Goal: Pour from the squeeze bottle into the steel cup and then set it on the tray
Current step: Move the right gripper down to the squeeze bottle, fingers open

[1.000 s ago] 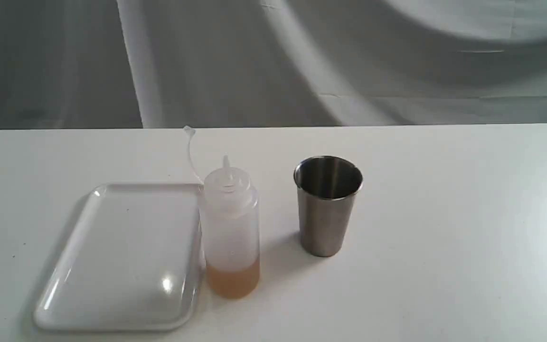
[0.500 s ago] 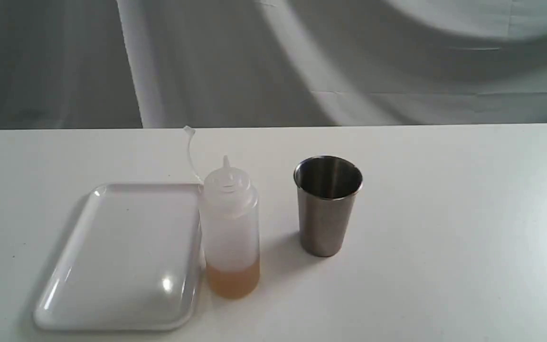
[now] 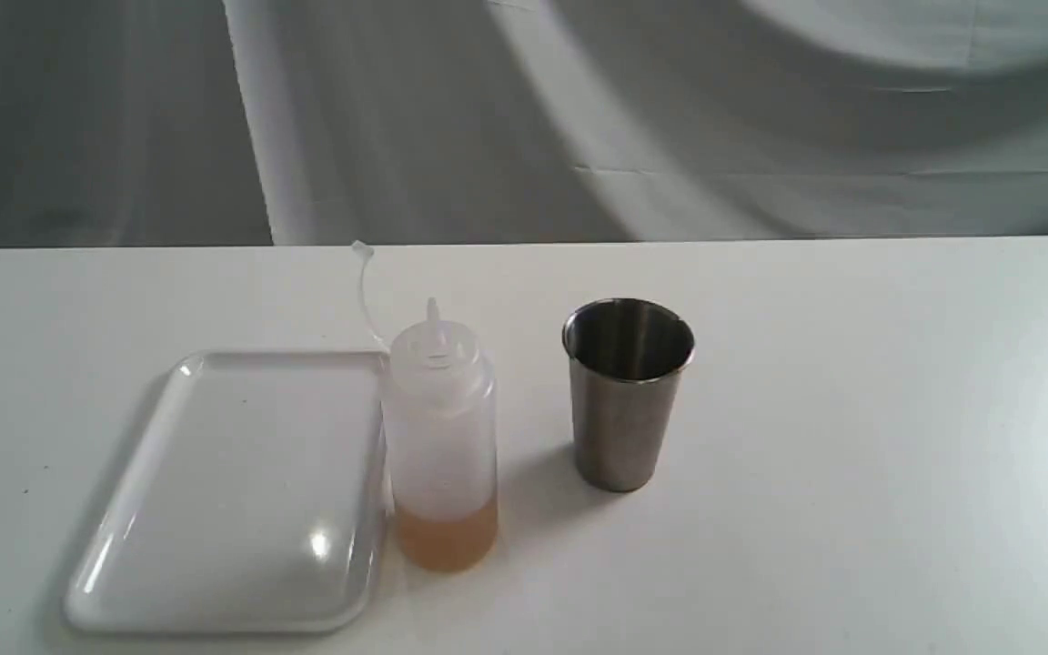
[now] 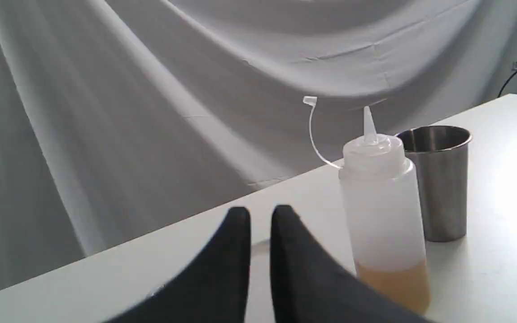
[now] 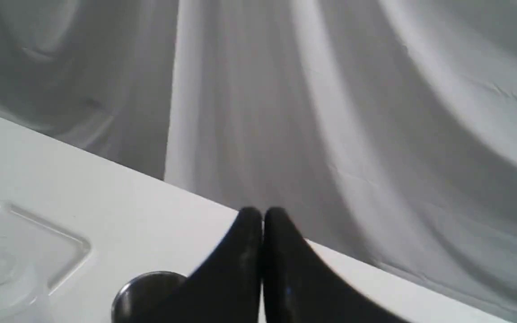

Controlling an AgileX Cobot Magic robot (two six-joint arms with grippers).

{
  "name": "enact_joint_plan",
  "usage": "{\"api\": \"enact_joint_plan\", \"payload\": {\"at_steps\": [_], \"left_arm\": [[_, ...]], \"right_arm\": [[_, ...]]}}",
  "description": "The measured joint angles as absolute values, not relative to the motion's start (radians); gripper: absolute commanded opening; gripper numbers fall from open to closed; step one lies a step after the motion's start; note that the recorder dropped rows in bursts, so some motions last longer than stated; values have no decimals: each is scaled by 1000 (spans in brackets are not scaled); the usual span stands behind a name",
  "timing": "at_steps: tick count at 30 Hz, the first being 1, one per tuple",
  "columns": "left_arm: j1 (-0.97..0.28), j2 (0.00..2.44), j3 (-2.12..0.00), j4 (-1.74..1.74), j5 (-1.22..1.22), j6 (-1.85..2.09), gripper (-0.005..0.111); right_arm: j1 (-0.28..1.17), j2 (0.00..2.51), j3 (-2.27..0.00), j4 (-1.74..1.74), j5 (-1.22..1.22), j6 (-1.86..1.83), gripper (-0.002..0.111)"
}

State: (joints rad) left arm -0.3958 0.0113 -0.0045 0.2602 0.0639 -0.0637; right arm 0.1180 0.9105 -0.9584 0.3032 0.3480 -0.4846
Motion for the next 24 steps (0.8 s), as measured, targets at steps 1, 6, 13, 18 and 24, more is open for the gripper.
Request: {"api": "enact_joint_plan", "payload": {"at_steps": [1,6,13,18,24], "left_arm": [[-396,11,-4,260,64,-64,8],[-396,11,-4,260,64,-64,8],[-396,11,-4,260,64,-64,8],[-396,11,-4,260,64,-64,8],[-396,11,-4,260,64,-64,8]], "right_arm": [[143,913,-958,267,334,-460,0],[347,952,-958,69,243,-215,0],[576,1128,-956,-141,129,0,0],[659,1249,-896,-161,-15,28,0],[686,1334,-739,-160,-224,29,0]]}}
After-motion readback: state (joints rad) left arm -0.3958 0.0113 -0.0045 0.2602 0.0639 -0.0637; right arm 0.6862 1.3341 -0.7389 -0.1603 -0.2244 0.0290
